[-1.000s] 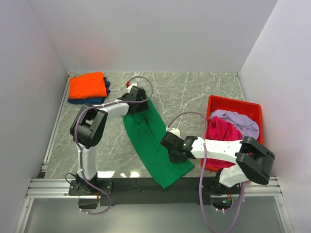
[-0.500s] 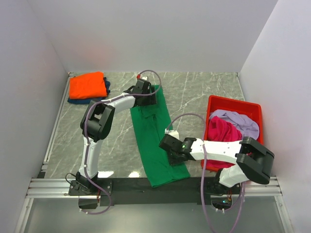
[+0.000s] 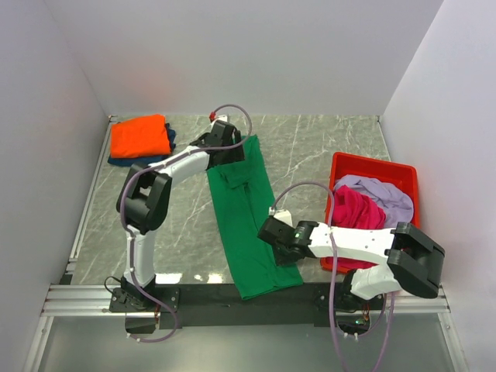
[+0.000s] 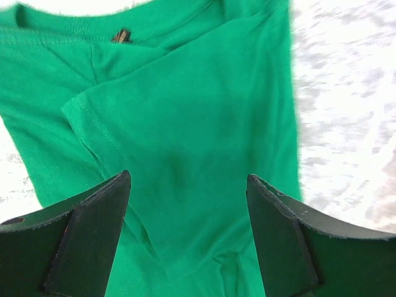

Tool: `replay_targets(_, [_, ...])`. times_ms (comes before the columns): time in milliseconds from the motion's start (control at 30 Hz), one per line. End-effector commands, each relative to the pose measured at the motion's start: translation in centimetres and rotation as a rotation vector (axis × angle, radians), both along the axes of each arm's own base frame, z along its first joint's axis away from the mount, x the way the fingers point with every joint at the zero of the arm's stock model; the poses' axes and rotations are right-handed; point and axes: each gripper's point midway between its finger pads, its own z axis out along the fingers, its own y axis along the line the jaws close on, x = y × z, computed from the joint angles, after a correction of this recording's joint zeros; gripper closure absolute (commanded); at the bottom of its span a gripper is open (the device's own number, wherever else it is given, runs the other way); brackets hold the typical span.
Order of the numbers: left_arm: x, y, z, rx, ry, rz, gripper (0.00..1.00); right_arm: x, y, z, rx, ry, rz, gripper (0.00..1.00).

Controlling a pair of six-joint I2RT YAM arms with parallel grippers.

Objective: Fold and stack the t-shirts
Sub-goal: Fold the tshirt

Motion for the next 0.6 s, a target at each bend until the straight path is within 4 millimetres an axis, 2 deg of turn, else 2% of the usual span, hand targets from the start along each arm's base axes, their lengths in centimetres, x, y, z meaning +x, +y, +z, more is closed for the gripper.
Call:
replay_targets(0, [-0.2, 0.2, -2.8, 0.046, 0.067, 0.014, 0.19, -0.1, -0.5, -0.7, -0.021, -0.009, -0.014, 0.73])
replay_targets(133, [0.7, -0.1, -4.3, 0.053, 0.089, 0.018, 0.18, -0.3, -0.6, -1.2, -0.016, -0.002, -0.013, 0.73])
replay_targets(333, [2.3, 0.4, -5.3, 0.042, 0.095, 0.024, 0.18, -0.9, 0.0, -1.7, 0.021, 0.025, 0.001, 0.73])
replay_targets(567, [4.3, 0.4, -6.2, -0.03, 0.098, -0.004, 0.19, -0.6, 2.3, -2.6, 0.053, 0.054, 0.053, 0.73])
